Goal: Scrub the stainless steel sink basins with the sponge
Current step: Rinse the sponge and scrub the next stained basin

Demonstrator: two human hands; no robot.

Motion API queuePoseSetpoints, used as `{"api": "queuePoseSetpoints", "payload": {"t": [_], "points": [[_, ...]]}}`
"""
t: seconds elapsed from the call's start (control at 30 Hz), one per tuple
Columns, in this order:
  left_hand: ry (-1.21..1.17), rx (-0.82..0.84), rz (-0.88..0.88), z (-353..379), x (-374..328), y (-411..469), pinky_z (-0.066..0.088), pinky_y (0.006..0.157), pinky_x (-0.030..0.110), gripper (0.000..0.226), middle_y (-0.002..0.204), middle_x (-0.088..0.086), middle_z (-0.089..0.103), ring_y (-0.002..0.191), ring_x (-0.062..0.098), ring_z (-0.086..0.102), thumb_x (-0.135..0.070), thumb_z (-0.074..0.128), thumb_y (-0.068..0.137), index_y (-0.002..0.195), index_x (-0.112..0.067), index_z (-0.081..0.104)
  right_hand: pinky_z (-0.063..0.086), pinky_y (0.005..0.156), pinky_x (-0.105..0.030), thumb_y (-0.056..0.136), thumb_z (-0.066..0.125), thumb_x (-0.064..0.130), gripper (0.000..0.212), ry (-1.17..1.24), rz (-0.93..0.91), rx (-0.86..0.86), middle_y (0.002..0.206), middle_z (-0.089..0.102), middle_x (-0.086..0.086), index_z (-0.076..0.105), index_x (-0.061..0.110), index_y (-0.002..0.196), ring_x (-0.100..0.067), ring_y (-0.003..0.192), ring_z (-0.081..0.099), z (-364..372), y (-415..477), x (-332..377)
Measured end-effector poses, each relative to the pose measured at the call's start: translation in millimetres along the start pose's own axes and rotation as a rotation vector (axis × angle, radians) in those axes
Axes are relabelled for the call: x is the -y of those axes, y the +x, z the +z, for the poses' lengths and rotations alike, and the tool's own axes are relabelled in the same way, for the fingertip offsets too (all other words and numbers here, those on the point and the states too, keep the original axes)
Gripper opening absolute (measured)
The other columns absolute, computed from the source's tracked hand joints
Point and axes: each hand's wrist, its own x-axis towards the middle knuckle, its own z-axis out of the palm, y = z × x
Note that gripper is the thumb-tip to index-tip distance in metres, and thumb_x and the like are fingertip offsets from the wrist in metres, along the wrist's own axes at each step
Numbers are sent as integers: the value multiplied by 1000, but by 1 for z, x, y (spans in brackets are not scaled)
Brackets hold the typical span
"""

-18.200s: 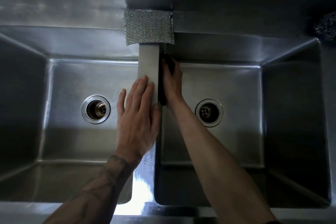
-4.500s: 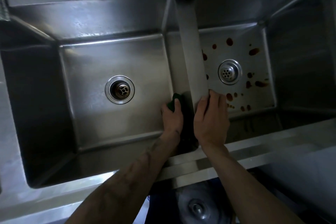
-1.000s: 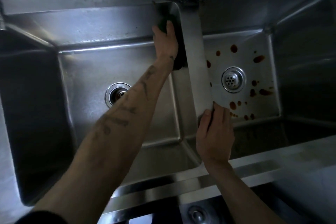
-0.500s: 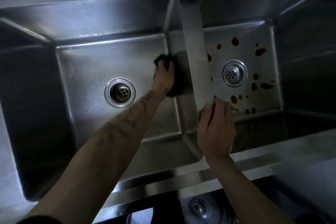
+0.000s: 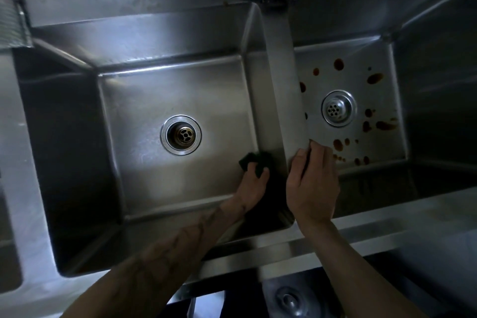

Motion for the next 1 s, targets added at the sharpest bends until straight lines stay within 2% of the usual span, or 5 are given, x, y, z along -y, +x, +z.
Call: {"api": "queuePoseSetpoints", "payload": {"t": [0.17,0.33,0.5,0.7,1.0], "points": [[-229,20,-13,-2,-22,-44,53,71,12,22,113,-2,66,89,3,70,-36,46,113,131,-25,44,52,74,-41,108,36,34,27,-12,-1,2,107,58,-7,50,14,121,-22,93,57,0,0,0],[-462,-111,52,-9,-81,-39,64,86,40,18,118,10,67,101,23,72,-44,44,112,119,-27,47,49,73,-35,108,38,32,22,3,-25,-15,105,57,-6,50,16,119,-15,89,53,-2,-1,0],[-454,-329,283,-62,-185,27,56,102,59,20,129,25,64,116,40,67,-30,47,113,123,-13,45,56,73,-43,108,41,30,20,16,-20,-15,107,58,-9,48,16,120,-21,91,58,-3,-1,1],[-362,-404,327,-83,-221,48,53,108,51,33,136,18,62,121,35,64,-33,45,113,139,-12,46,55,74,-45,108,42,28,24,-4,-13,-13,106,60,-11,54,11,118,-24,91,59,-4,0,2],[-370,-232,268,-42,-133,-13,58,57,20,21,108,1,70,72,3,74,-42,49,111,129,-30,47,51,76,-41,108,39,29,24,20,2,34,109,58,-10,55,12,117,-26,96,57,-9,0,5]]}}
